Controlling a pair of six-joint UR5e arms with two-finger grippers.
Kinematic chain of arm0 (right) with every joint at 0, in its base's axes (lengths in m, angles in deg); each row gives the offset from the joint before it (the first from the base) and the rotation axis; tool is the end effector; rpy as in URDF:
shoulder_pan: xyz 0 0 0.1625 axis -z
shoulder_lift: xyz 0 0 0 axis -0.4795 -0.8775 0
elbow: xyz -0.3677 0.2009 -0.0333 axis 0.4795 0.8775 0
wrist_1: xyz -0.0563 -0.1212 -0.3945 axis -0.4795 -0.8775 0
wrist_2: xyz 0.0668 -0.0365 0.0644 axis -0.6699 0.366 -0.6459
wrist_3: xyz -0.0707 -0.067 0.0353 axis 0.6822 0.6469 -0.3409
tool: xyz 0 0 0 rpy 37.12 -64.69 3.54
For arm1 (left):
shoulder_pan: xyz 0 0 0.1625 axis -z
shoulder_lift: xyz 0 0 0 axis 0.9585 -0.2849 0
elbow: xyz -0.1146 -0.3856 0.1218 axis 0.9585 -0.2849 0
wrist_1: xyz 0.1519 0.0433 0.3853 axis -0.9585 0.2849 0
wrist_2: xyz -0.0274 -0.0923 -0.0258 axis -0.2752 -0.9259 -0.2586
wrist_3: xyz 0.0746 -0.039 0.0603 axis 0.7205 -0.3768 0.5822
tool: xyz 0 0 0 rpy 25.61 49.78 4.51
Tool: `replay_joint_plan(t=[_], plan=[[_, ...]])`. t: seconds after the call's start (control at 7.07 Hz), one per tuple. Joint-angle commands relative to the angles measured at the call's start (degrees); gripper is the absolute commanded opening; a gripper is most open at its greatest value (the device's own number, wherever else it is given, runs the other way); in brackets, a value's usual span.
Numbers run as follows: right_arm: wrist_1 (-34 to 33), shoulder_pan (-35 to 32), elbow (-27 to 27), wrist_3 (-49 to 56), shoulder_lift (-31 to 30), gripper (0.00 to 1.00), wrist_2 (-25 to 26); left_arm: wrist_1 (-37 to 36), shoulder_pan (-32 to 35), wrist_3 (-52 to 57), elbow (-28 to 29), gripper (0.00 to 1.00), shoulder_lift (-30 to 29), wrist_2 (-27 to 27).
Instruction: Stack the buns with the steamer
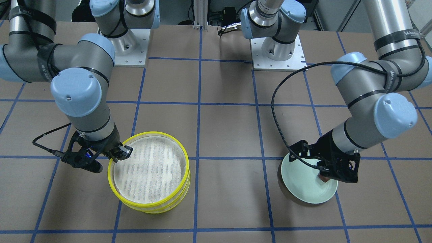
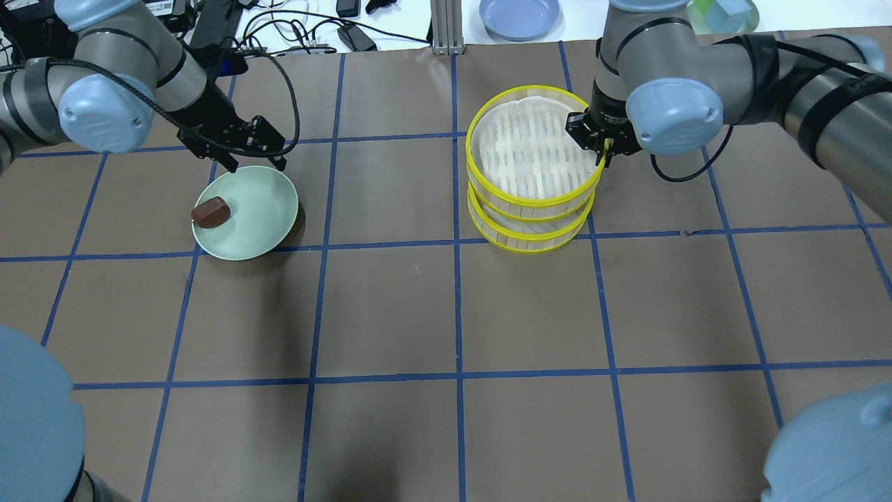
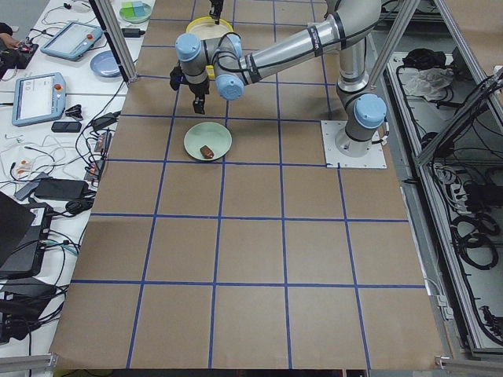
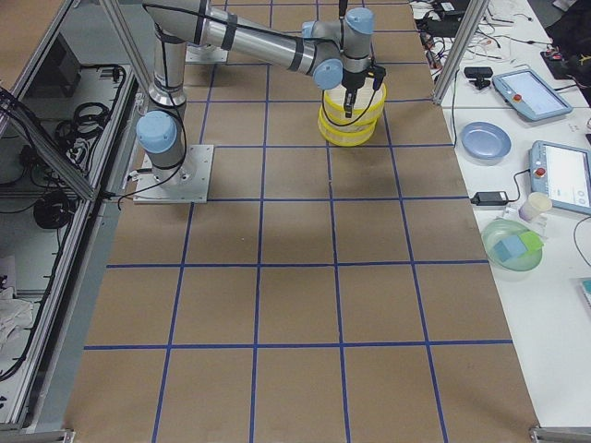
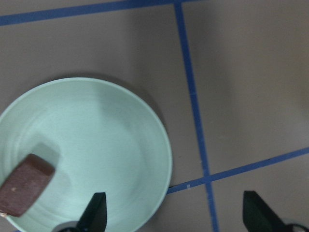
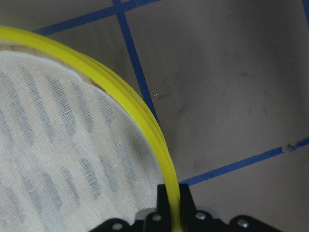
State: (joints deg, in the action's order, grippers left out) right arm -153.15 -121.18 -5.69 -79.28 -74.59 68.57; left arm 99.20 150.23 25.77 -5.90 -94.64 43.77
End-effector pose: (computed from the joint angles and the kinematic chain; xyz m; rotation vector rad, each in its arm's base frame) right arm 0.1510 -0.6052 0.3075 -0.4656 -3.0241 0.0739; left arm -0.0068 -0.6262 0.2897 -0.3535 -2.9417 -0.0331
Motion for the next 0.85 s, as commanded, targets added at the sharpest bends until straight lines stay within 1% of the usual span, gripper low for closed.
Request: replay_joint_plan(t=[0.0,0.28,0.42,0.57,0.71], plan=[[0.3,-0.2,-0.4,-0.4,0.7,0.0,-0.1,-5.1,-3.9,16.5,-2.5,1.0,-1.4,9.0],[0.3,-0.2,-0.4,0.0,1.0,0.0,-0.2,-6.5,-3.9,21.6,-2.5,1.0,-3.9,11.8],[0.4,-0.2,-0.4,0.2,1.1,0.0,0.4,-10.2,-3.9,24.3,-2.5,1.0,-5.1,12.1],[0.4,-0.2,-0.5,0.0,1.1,0.0,0.2,-11.2,-3.9,25.1,-2.5,0.99,-6.1,12.1],[0.4,-0.1,-0.7,0.0,1.1,0.0,0.2,-12.0,-3.9,25.2,-2.5,0.94,-6.7,12.0]])
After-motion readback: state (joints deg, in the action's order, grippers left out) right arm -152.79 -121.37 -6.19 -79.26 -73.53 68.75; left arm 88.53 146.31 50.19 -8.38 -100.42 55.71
